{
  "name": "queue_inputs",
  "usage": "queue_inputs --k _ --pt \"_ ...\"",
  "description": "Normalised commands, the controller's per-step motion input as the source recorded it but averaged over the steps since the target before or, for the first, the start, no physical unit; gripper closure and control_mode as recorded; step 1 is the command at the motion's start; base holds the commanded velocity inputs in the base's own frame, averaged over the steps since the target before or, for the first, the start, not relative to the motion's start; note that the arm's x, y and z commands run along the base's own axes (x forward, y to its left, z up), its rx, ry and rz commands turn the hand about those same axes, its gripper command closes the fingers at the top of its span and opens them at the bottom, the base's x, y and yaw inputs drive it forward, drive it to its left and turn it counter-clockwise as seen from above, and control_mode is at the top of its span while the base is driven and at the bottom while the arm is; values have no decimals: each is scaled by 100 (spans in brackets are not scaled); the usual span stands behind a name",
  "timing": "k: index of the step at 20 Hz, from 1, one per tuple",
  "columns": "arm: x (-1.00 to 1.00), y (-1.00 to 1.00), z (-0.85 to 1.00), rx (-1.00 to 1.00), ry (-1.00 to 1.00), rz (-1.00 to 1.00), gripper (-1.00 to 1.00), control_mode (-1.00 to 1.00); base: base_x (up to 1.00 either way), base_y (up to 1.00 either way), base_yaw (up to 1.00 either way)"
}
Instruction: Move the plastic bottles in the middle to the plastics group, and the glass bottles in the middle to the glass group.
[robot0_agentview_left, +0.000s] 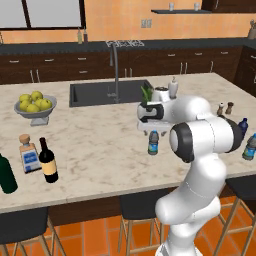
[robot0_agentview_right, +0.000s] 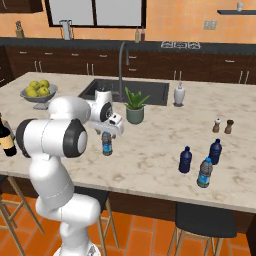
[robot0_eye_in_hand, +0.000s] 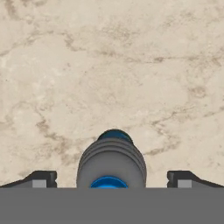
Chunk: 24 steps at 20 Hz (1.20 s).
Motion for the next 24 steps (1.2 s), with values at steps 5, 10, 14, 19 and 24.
queue_inputs --k 5,10,14,19,24 --pt "-7 5 -28 -3 0 0 100 -100 0 0 0" --pt "-18 -14 -15 -3 1 0 100 -100 0 0 0" --pt "-60 -68 28 1 0 0 100 -100 0 0 0" --pt "-70 -72 42 0 0 0 100 -100 0 0 0" --pt "-62 -74 38 0 1 0 100 -100 0 0 0"
